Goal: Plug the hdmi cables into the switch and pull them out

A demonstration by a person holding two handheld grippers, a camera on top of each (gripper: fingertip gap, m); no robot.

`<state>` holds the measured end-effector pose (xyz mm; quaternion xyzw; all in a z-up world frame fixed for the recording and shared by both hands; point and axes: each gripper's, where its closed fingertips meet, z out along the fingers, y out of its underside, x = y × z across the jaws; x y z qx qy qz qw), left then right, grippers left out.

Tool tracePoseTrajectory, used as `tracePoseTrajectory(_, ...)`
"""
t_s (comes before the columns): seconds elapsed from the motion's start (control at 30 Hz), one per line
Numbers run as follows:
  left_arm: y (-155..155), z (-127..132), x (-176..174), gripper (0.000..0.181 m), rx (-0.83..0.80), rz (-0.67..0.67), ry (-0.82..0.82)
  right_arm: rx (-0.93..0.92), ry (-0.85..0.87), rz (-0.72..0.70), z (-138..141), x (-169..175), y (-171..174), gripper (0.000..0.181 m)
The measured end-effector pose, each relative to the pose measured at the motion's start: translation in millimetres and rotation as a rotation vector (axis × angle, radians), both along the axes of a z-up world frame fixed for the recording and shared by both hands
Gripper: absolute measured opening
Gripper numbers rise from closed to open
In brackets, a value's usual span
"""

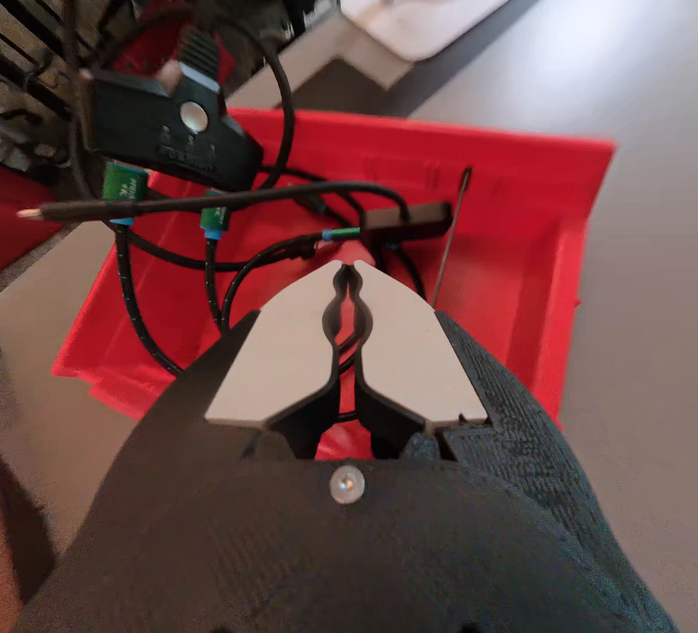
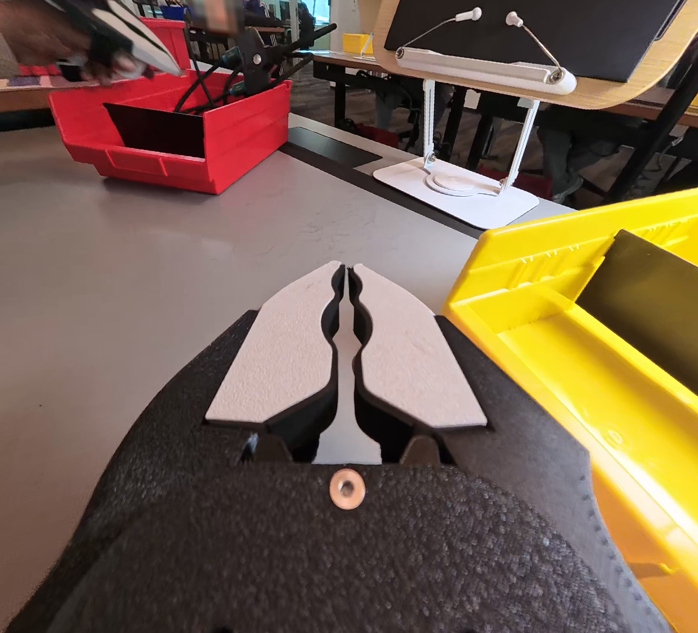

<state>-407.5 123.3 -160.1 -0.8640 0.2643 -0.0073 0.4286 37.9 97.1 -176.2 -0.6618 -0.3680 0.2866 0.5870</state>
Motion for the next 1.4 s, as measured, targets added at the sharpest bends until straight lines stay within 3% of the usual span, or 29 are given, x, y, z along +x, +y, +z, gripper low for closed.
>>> tracePoseTrajectory(0.03, 3, -8, -3, 0.000, -0.038, -0.017, 0.050, 0.004, 0.005, 0.010, 1, 0, -1, 0.002)
tracePoseTrajectory(0.1, 8, -18, -6, 0.006, -0.088, -0.056, 0.114, 0.008, 0.012, 0.032, 1, -2, -4, 0.002)
tracePoseTrajectory(0.27, 19, -31, 0, 0.048, -0.159, -0.189, 0.233, 0.045, -0.032, 0.075, -4, -8, -12, 0.002)
tracePoseTrajectory(0.33, 21, -38, 2, 0.053, -0.189, -0.253, 0.308, 0.052, -0.043, 0.090, -7, -11, -14, 0.002)
tracePoseTrajectory(0.77, 43, -58, 16, 0.044, -0.237, -0.613, 0.767, -0.023, -0.026, 0.079, -19, -12, -6, 0.004)
tracePoseTrajectory(0.9, 44, -68, 32, 0.043, -0.241, -0.691, 0.750, -0.039, -0.014, 0.079, -18, -12, -5, 0.004)
tracePoseTrajectory(1.07, 47, -70, 36, 0.027, -0.224, -0.705, 0.717, -0.057, -0.001, 0.079, -18, -13, -3, 0.004)
tracePoseTrajectory(1.2, 41, -37, 30, 0.023, -0.187, -0.638, 0.672, -0.060, 0.014, 0.094, -17, -12, -6, 0.004)
tracePoseTrajectory(1.4, 33, 84, 32, 0.018, 0.056, -0.437, 0.460, -0.024, 0.019, 0.149, -7, -19, -19, 0.004)
